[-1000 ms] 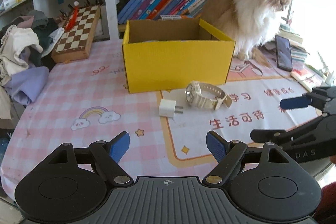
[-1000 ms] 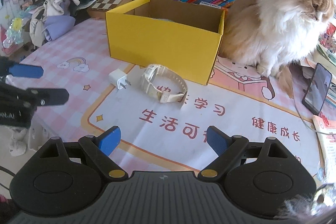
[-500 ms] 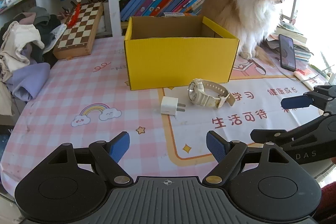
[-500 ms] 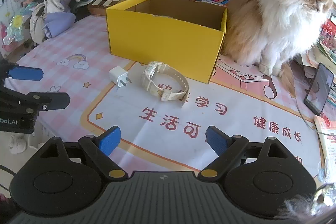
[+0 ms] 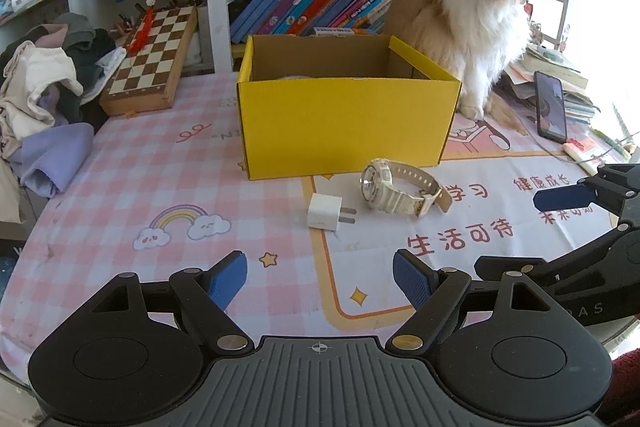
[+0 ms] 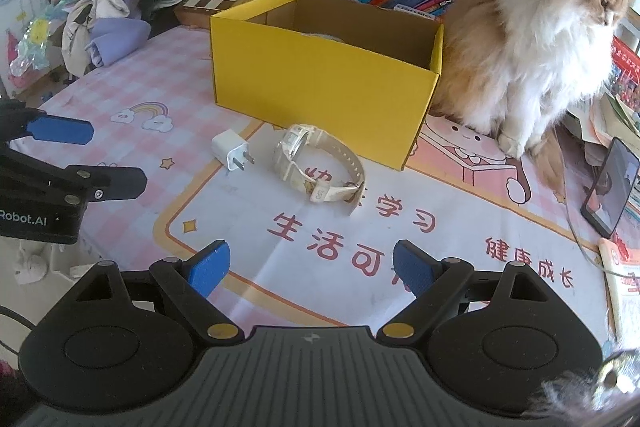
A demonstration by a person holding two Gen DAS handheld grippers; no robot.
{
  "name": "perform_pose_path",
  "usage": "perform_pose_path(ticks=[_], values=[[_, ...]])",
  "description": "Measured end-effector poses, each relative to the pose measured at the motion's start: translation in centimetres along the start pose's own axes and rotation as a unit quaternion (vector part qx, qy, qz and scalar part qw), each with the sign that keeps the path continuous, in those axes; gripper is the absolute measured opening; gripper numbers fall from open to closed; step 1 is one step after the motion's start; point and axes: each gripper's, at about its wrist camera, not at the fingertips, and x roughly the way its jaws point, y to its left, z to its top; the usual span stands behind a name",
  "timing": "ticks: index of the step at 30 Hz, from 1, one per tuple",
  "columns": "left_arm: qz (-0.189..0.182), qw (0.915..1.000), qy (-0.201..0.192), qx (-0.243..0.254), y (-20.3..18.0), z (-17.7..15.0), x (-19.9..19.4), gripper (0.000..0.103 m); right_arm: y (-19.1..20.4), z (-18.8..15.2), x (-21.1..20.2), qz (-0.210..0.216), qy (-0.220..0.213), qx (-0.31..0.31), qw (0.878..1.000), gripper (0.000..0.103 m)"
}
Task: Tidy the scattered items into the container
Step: 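Move both open tools toward the white watch and white plug on the table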
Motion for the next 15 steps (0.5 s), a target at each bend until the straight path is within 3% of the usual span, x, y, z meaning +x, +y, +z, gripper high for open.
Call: perform_pose_path(ticks=[15], values=[[0.000,1.0000,0.001,0.004,-0.06,0.34,0.83,0.082,-0.38,0.65,0.95,-0.001,0.007,-0.002,1.000,0.089]])
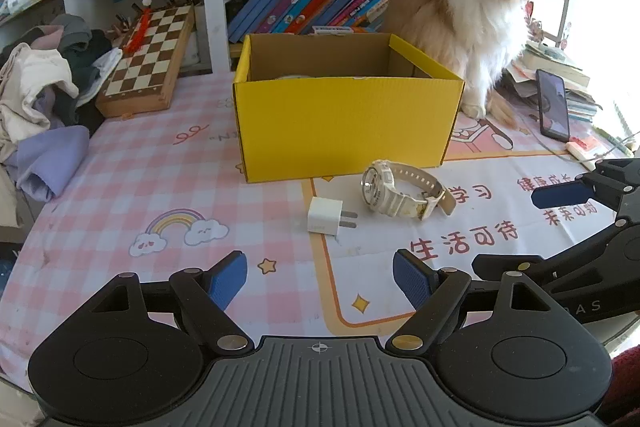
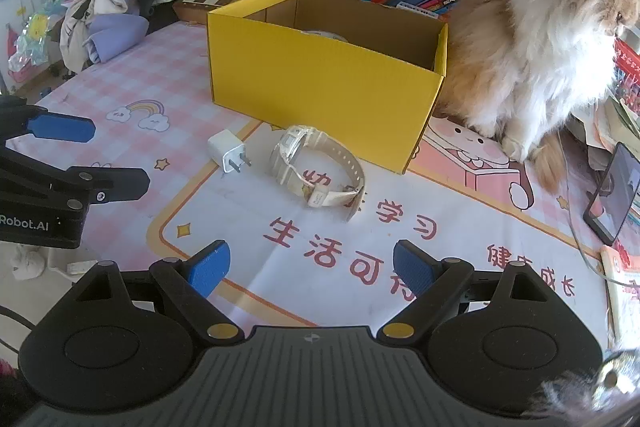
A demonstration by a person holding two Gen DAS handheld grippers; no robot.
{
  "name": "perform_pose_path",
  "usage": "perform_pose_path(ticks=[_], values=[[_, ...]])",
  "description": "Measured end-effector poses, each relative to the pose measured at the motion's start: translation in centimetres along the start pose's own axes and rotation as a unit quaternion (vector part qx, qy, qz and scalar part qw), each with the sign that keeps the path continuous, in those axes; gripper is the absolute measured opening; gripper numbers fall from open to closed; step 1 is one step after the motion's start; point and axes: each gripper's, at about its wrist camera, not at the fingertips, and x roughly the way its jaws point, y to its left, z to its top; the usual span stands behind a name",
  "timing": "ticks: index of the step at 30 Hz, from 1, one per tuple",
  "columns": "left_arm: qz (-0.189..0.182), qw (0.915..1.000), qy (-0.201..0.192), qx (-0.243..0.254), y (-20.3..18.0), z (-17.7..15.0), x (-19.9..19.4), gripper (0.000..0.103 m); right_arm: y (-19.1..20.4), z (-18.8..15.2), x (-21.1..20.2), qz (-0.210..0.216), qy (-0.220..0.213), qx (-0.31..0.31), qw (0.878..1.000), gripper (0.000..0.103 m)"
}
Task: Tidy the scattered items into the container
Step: 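Move both open tools toward the white watch and white plug on the table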
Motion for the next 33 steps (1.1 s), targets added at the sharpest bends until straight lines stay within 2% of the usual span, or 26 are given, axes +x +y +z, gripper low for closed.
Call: perform_pose_path(ticks=[18,33], values=[[0.015,0.9997,-0.004,0.016,0.0,0.7,1.4,0.082,-0.8,1.5,1.9,0.009,0.006,-0.002,1.000,0.089],[0.020,0.9997,0.010,-0.008,0.9,1.4,3.0,0.082,-1.3,2.9,4.0,0.026,0.016,-0.014,0.999,0.089]])
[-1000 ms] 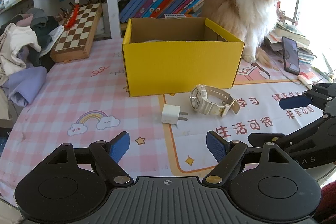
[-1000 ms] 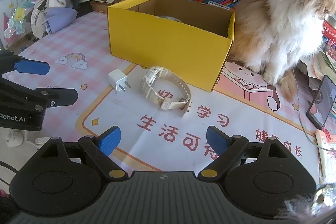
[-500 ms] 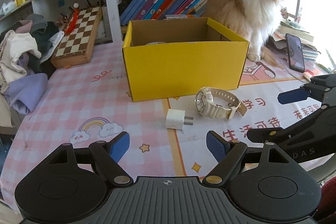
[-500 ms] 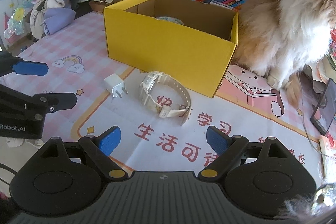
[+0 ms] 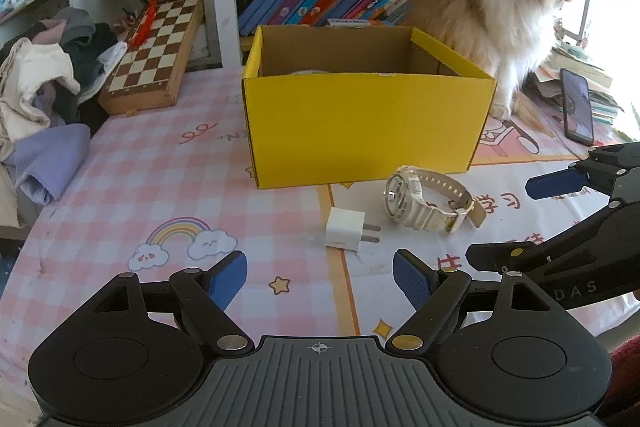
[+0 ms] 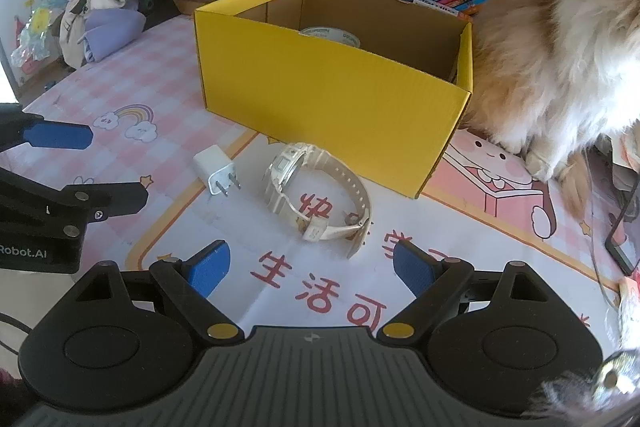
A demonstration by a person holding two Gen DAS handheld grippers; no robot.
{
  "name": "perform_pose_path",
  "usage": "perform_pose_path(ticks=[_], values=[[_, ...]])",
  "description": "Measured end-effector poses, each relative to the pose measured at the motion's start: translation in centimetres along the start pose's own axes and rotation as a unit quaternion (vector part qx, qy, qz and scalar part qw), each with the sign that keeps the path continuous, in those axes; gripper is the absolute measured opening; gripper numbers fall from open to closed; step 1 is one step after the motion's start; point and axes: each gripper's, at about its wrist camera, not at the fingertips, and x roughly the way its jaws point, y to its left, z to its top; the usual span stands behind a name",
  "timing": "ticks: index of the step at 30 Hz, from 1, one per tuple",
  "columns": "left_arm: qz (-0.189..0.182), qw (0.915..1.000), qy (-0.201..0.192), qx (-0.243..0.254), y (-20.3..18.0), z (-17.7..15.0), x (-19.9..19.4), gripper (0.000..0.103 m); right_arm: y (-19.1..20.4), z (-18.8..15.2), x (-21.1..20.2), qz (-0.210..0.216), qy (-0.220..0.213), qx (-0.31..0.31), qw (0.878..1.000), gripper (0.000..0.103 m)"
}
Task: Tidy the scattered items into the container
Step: 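Move both open tools toward the white watch and white plug on the table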
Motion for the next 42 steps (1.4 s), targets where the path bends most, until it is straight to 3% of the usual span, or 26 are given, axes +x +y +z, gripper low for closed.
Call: perform_pose_path(ticks=[31,42], values=[[0.025,0.9990,0.032,-0.018,-0.5,2.4,3.3,0.082,-3.2,2.7,4.3,0.052,0.016,-0.008,0.999,0.089],[0.017,0.9983,0.054,-0.011,-1.1,3.2,5.4,0.081,-4.4,3.0,6.3,0.066,0.034,0.002,0.997,0.089]])
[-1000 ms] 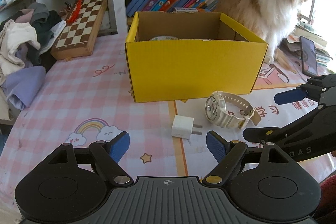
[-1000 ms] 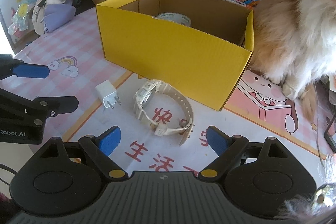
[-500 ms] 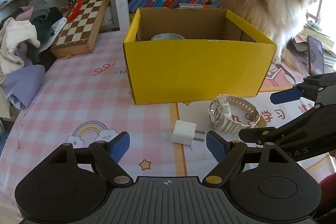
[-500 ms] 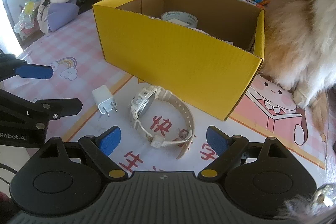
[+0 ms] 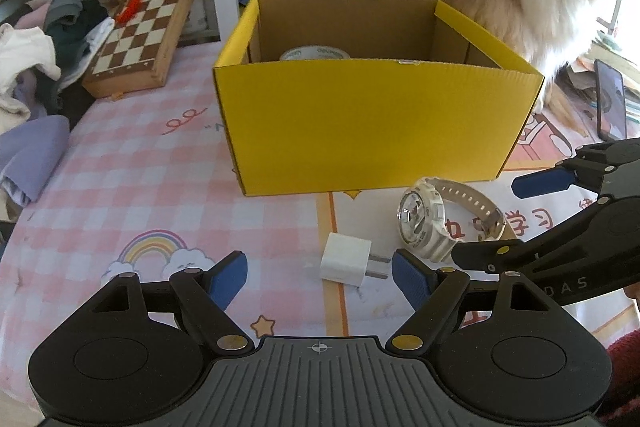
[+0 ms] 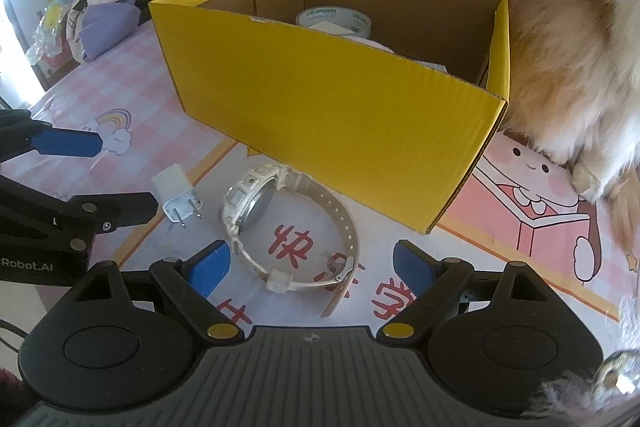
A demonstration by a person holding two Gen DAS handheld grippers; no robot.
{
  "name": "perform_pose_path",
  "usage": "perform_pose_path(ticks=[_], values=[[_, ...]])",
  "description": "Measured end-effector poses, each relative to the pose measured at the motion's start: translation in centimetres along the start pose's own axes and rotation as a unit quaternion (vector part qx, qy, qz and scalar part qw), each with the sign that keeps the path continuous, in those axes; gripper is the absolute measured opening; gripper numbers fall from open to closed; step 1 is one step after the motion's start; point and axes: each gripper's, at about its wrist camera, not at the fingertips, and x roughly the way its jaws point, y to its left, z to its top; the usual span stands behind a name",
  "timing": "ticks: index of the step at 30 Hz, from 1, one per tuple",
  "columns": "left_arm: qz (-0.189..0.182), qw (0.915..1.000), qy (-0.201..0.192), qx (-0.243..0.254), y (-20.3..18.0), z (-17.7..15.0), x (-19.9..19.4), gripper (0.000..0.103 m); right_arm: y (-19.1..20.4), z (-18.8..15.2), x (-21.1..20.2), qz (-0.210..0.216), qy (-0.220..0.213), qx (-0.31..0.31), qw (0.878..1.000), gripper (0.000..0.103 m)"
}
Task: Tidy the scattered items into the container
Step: 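Move both open tools toward the white watch and white plug on the table, then close the left tool on the white plug while the right tool grasps the white watch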
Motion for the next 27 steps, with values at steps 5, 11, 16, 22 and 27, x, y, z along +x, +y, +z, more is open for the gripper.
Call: perform_pose_path(ticks=[5,11,16,22,27], values=[[-0.005,0.9999,0.009,-0.009,0.1,0.4,0.9,0.078,-0.8,0.2,0.6,0.011,0.002,0.010,1.000,0.089],[-0.003,0.9996,0.021,-0.020,0.3,0.9,1.8,0.076,-1.5,0.4,1.1,0.024,0.003,0.016,1.000,0.089],[-0.001,0.9996,0.023,-0.017,0.0,1.2,2.2,0.076,-2.0,0.4,1.1,0.026,-0.001,0.021,0.999,0.087],[0.001,0.9994,0.033,-0.010,-0.3,1.1,2.7,0.072,-2.2,0.4,1.2,0.029,0.000,0.022,0.999,0.087],[-0.002,0.9992,0.037,-0.013,0.0,1.1,3.2,0.064,-2.2,0.4,1.5,0.036,0.004,0.024,0.999,0.088]])
